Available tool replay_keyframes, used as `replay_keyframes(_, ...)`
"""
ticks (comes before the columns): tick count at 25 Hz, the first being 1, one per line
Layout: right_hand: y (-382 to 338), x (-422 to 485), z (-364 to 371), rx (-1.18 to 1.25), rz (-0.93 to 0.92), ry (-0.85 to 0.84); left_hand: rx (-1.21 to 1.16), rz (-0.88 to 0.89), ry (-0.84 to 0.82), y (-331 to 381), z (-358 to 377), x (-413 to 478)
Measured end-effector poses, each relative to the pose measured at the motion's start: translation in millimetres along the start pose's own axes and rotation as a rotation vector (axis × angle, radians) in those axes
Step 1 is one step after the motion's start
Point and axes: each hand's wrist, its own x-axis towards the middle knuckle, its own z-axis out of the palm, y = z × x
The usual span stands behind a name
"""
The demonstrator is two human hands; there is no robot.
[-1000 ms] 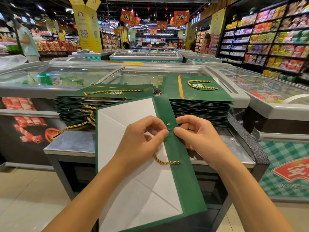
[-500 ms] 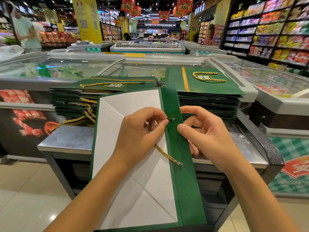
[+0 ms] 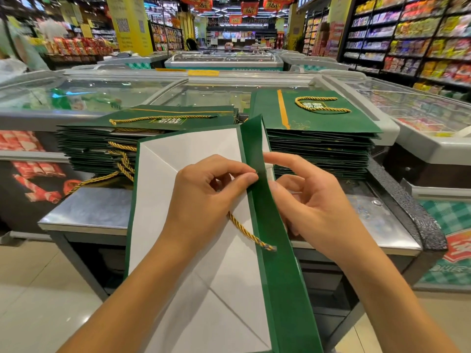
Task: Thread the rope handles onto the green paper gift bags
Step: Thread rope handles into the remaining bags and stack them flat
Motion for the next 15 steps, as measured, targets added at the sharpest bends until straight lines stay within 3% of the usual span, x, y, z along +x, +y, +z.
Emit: replay_keyframes(15,11.5,0.4,2.4,-0.203,-0.015,0.029,0.051,-0.203,-0.134,6.7,1.8,6.3)
